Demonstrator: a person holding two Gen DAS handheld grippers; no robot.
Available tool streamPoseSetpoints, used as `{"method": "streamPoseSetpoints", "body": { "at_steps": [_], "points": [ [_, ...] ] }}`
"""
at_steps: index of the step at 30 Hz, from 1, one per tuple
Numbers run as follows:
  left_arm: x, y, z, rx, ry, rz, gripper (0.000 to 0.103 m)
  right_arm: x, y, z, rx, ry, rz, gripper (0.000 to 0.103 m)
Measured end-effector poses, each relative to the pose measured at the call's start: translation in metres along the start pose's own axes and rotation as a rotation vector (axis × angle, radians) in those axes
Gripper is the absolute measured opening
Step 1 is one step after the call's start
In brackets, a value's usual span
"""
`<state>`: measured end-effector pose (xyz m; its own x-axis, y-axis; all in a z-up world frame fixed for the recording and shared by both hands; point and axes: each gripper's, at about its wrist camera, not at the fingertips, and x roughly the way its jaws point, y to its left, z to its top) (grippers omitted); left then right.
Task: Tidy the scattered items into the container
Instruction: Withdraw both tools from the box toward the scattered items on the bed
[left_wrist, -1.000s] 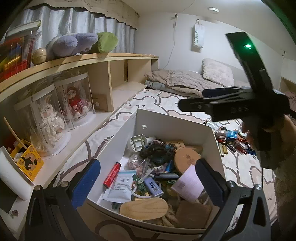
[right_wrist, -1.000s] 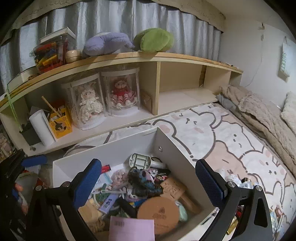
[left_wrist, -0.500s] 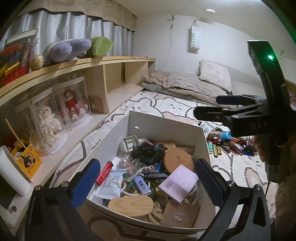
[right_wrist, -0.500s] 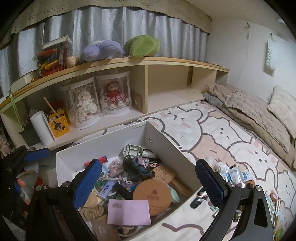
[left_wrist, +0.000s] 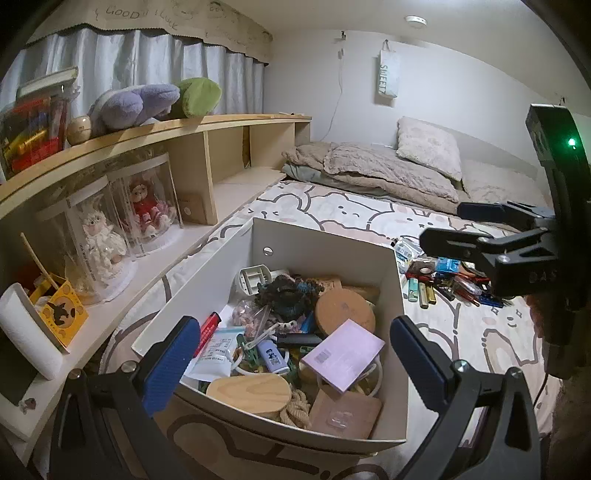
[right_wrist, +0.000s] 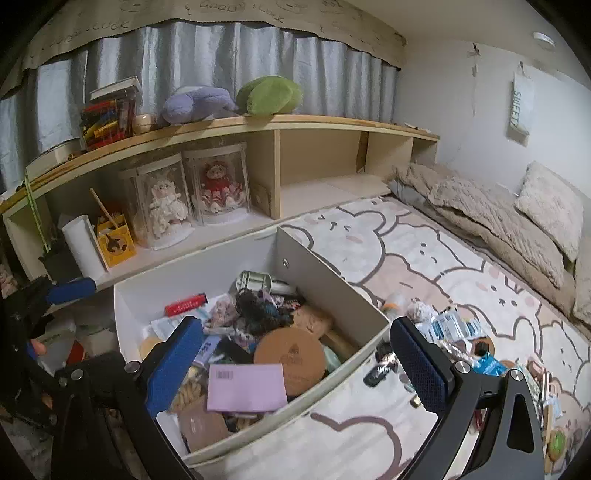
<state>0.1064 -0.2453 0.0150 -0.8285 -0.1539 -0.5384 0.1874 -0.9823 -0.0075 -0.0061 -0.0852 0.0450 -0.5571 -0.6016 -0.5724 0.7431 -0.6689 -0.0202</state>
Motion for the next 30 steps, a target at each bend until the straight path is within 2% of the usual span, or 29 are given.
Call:
{"method": "streamPoseSetpoints", "body": {
  "at_steps": [16, 30],
  "points": [
    [-0.010, -0.019, -0.007, 0.007, 0.002, 0.019, 0.103, -0.038, -0.010, -0.026, 0.012, -0.015, -0.032, 0.101],
    [-0.024, -0.043, -0.004, 0.015, -0.027, -0.009, 0.103, -0.069, -0.020, -0.045, 0.041, -0.063, -0.058, 0.101]
  ]
}}
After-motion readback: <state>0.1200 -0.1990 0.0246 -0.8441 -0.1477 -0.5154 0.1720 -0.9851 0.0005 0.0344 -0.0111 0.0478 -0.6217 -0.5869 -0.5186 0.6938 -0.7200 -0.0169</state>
